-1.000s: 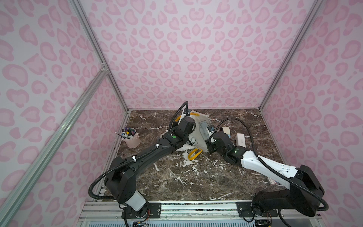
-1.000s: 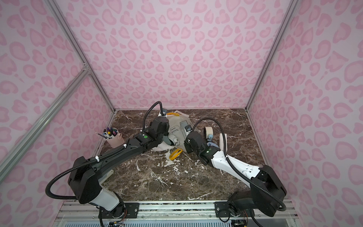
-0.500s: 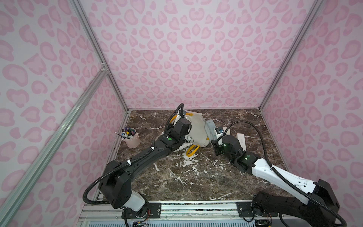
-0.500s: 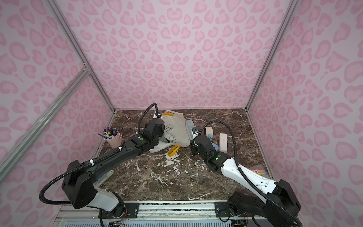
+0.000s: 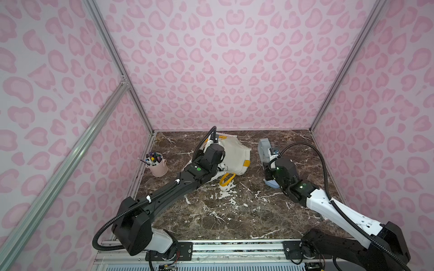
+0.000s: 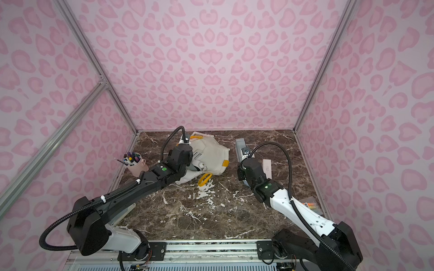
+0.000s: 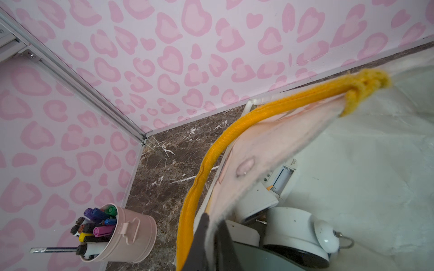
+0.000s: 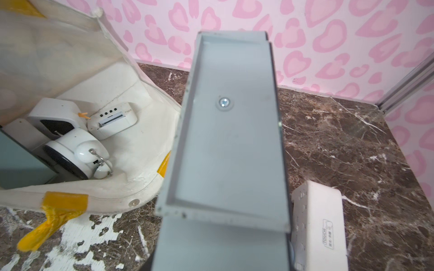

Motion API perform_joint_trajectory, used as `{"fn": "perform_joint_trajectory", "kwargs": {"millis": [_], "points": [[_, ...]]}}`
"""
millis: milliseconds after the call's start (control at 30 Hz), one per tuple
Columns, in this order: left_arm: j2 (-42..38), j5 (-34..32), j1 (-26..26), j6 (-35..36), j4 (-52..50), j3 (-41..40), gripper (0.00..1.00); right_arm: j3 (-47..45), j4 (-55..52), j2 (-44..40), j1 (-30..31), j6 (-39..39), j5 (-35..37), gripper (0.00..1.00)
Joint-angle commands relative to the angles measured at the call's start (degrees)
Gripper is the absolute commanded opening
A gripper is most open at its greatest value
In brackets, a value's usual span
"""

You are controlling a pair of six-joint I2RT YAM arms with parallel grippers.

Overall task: Take the alarm clock out of the canvas bag
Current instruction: Place the alarm at the center of the board.

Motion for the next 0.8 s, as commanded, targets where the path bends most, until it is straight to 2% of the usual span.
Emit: {"fn": "perform_joint_trajectory", "kwargs": {"millis": [0,767], "points": [[-1.2,-1.0,0.1,1.4,0.5,-1.0,0.03,0.3,2.6,2.0,-0.8,0.1,-1.0,0.16],[-5.9,2.7,0.2,4.3,5.1,-5.3,0.03,8.2,5.9,23.4,-4.0,5.2,-1.2,0.14]]}}
